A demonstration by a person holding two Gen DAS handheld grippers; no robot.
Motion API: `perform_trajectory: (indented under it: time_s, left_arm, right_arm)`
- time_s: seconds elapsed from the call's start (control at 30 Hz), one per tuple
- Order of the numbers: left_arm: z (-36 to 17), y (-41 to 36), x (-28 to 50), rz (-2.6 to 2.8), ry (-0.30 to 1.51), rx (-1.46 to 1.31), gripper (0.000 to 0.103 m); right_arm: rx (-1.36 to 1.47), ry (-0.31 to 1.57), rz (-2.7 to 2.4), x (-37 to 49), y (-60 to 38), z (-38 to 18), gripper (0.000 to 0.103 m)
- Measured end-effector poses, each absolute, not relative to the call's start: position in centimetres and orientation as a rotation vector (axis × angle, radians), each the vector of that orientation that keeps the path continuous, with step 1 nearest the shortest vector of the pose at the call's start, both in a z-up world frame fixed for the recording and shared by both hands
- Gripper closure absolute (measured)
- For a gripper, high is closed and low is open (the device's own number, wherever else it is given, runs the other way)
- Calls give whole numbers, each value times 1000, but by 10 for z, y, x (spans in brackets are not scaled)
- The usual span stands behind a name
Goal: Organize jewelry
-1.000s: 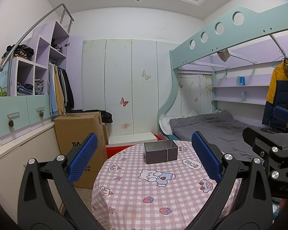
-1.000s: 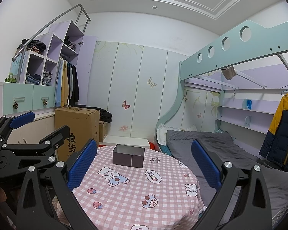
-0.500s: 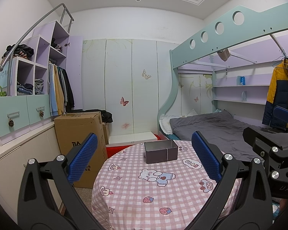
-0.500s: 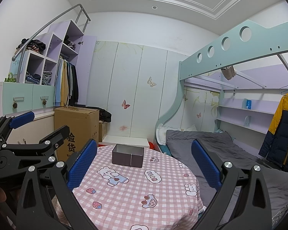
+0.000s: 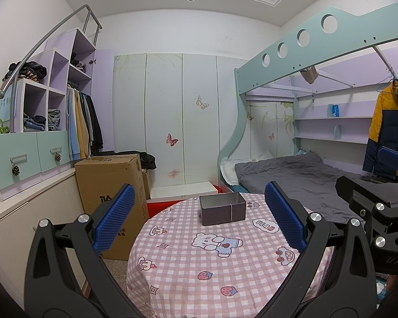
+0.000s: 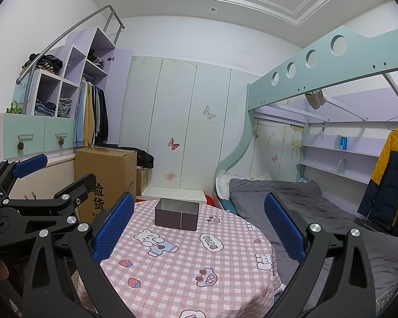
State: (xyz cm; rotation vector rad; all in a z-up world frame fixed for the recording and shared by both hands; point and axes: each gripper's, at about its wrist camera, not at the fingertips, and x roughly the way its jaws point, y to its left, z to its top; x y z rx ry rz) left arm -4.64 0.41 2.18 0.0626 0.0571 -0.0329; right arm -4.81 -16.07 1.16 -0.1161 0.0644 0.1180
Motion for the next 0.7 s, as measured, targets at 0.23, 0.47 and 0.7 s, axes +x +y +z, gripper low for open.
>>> perform_trajectory:
  time_s: [0.23, 0.47, 0.7]
  left_arm:
    - [21, 4, -46, -34, 58, 61, 7]
    - [18, 6, -44, -35, 57, 58, 7]
    - [15, 7, -37, -32, 62, 65, 7]
  right_arm:
    - [-115, 66, 118, -47, -161, 10, 8]
    - [-117, 65, 117, -47, -161, 10, 8]
    - [-120, 68, 115, -44, -161, 7, 8]
